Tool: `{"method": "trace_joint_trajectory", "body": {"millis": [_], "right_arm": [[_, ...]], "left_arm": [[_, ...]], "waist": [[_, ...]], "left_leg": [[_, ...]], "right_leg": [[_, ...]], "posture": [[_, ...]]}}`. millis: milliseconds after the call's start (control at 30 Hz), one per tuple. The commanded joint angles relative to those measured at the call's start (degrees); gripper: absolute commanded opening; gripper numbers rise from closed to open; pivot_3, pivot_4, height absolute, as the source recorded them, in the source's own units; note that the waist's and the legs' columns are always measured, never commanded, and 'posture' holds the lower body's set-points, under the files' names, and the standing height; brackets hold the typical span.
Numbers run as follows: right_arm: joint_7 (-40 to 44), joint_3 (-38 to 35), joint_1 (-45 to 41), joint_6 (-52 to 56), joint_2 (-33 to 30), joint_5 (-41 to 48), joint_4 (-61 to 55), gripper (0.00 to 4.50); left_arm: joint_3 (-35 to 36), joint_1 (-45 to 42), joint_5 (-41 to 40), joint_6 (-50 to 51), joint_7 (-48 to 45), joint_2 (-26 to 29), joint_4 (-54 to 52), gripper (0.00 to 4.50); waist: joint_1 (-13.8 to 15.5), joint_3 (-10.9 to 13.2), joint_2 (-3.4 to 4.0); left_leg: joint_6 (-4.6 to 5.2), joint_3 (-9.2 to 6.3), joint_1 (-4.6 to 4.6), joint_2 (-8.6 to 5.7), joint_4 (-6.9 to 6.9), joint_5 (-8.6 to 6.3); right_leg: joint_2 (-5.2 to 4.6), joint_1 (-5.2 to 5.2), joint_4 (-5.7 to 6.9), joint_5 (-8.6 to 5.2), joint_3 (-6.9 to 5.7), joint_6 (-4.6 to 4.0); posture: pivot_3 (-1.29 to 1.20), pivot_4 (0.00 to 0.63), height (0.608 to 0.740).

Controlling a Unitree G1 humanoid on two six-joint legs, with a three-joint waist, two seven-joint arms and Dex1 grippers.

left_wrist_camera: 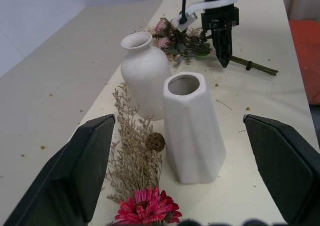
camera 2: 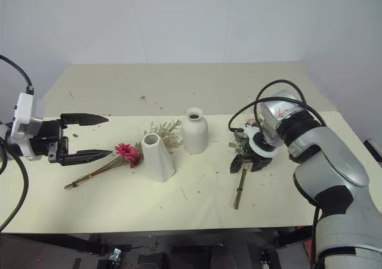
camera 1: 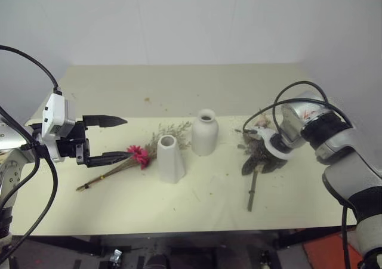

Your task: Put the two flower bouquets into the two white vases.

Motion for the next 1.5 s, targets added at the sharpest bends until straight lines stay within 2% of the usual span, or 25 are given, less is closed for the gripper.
{"method": "trace_joint_trajectory", "body": {"millis": [33, 233, 300, 333, 500, 633, 733, 867, 1033, 1200, 1500], "right_arm": [[-3.51, -3.91, -0.16, 0.51, 0.63, 0.58, 0.41, 2.86], [-9.46, -9.88, 0.51, 0.51, 2.13, -2.09, 3.08, 0.84], [-13.68, -14.84, 1.24, 0.51, 3.10, -5.21, 4.58, 0.28], [-16.55, -18.21, 2.17, 0.51, 3.56, -7.74, 4.09, 0.20], [-29.02, -35.56, 5.83, -1.83, 5.75, -17.23, 2.64, 0.20], [-39.88, -51.03, 7.52, -10.47, 7.26, -21.56, 1.07, 0.20], [-40.61, -54.00, 11.12, -23.57, 7.43, -24.33, -7.07, 0.20], [-34.46, -58.93, 13.07, -39.67, 7.37, -23.56, -13.90, 0.20], [-26.49, -63.37, 13.87, -53.95, 8.80, -21.14, -17.24, 0.20], [-16.70, -64.78, 14.23, -58.79, 10.32, -17.41, -20.71, 0.20], [-7.09, -58.35, 16.94, -64.17, 14.92, -18.64, -29.16, 0.20]], "left_arm": [[2.74, 0.34, -1.27, 0.34, 0.50, 1.26, -1.89, 4.50], [3.39, 0.85, -1.40, 0.83, 1.01, 1.49, -2.52, 4.50], [3.48, 0.66, -1.30, 0.93, 0.97, 1.52, -2.34, 4.50], [3.40, 0.45, -1.27, 0.95, 0.98, 1.53, -2.15, 4.50], [2.36, -1.13, -0.91, 0.70, 1.04, 1.59, -0.99, 4.50], [1.66, -2.77, -0.49, 0.34, 0.39, 1.88, 0.58, 4.50], [0.97, -4.31, -0.15, 0.17, -0.24, 1.87, 1.84, 4.50], [-0.26, -7.74, -1.10, 0.71, -1.10, 0.92, 4.11, 4.50], [-1.83, -11.74, -3.39, 6.25, 0.59, 0.13, 5.79, 4.50], [-1.53, -13.85, -5.39, 11.95, 4.40, -0.62, 5.52, 4.50], [1.99, -11.96, -7.36, 13.36, 10.88, -3.10, 2.84, 4.50]], "waist": [[0.01, 0.00, 0.00], [0.02, 0.00, 0.00], [0.01, 0.00, 0.00], [0.01, -0.01, 0.00], [0.16, -0.02, -0.02], [0.38, -0.04, -0.05], [0.23, -0.03, -0.05], [-0.38, 0.00, 0.00], [-1.14, 0.00, -0.01], [-1.56, 0.00, 0.00], [-1.45, 0.00, 0.00]], "left_leg": [[0.00, 0.00, 0.00, 0.00, 0.00, 0.00], [0.00, 0.00, -0.01, -0.01, 0.00, 0.00], [0.00, 0.00, 0.00, 0.00, 0.00, 0.00], [0.00, 0.00, 0.00, -0.01, 0.00, 0.00], [0.01, -0.01, 0.03, -0.01, 0.01, 0.01], [0.04, -0.01, 0.02, -0.03, 0.03, 0.03], [0.04, -0.01, -0.01, -0.04, 0.02, 0.03], [0.05, 0.01, -0.04, -0.04, -0.04, 0.03], [0.05, 0.00, 0.00, -0.01, -0.06, 0.03], [0.05, 0.00, 0.03, -0.01, -0.05, 0.04], [0.05, -0.02, 0.04, -0.02, -0.05, 0.04]], "right_leg": [[0.00, 0.00, 0.00, 0.00, 0.00, 0.00], [0.00, 0.00, -0.01, 0.01, 0.00, -0.02], [0.00, 0.01, -0.01, 0.01, 0.00, -0.02], [0.00, 0.01, -0.01, 0.01, 0.00, -0.02], [0.01, 0.07, -0.01, 0.02, 0.01, -0.01], [-0.01, 0.11, -0.03, 0.04, 0.00, 0.01], [-0.02, 0.12, -0.09, 0.04, 0.01, 0.03], [-0.01, 0.05, -0.11, 0.04, 0.05, 0.05], [0.01, 0.06, -0.06, 0.05, 0.05, 0.04], [0.02, 0.08, -0.04, 0.06, 0.06, 0.05], [0.01, 0.08, 0.01, 0.07, 0.05, 0.03]], "posture": [[0.00, 0.150, 0.740], [0.00, 0.150, 0.740], [0.00, 0.150, 0.740], [0.00, 0.150, 0.740], [0.00, 0.150, 0.740], [0.00, 0.150, 0.740], [0.00, 0.150, 0.740], [0.00, 0.150, 0.740], [0.00, 0.150, 0.740], [0.00, 0.150, 0.740], [0.00, 0.150, 0.740]]}}
